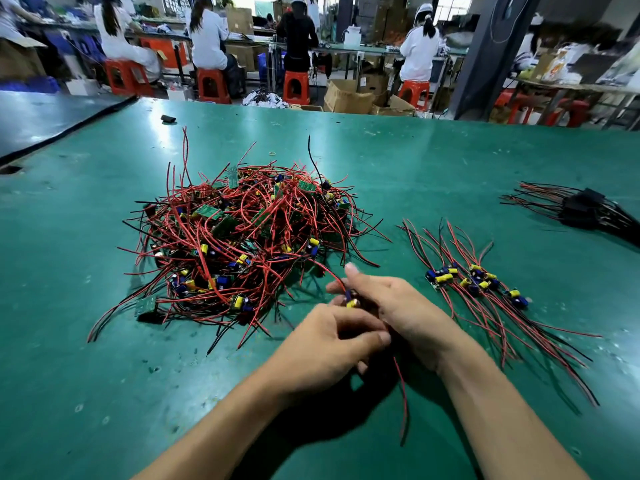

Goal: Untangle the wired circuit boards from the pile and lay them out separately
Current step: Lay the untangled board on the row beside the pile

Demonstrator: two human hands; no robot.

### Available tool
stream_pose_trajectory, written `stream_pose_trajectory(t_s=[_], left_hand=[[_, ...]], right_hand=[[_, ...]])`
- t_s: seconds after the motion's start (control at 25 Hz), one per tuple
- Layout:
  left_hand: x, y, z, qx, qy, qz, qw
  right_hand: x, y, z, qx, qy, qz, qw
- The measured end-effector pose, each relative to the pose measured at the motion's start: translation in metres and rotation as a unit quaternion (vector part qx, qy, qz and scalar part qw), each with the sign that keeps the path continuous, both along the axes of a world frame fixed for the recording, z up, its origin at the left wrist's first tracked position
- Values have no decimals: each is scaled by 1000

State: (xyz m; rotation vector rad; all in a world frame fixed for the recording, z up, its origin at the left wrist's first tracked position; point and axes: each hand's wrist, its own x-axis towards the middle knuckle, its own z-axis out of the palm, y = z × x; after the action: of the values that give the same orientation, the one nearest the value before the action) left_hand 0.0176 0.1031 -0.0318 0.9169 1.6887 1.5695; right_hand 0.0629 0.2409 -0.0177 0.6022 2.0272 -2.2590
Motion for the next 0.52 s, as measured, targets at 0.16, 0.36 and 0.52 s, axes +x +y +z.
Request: stream_pose_trajectory(t_s=[0.16, 0.36, 0.52], left_hand=[[-1, -1, 1, -1, 21, -9, 1000], [-13, -4, -2, 32, -38, 95, 994], [-17, -3, -3, 54, -83, 142, 985]], right_hand=[[2, 6, -2, 28, 40, -26, 998], [6, 23, 13, -134, 109, -107, 979], [14, 33, 25, -355, 188, -87, 912]])
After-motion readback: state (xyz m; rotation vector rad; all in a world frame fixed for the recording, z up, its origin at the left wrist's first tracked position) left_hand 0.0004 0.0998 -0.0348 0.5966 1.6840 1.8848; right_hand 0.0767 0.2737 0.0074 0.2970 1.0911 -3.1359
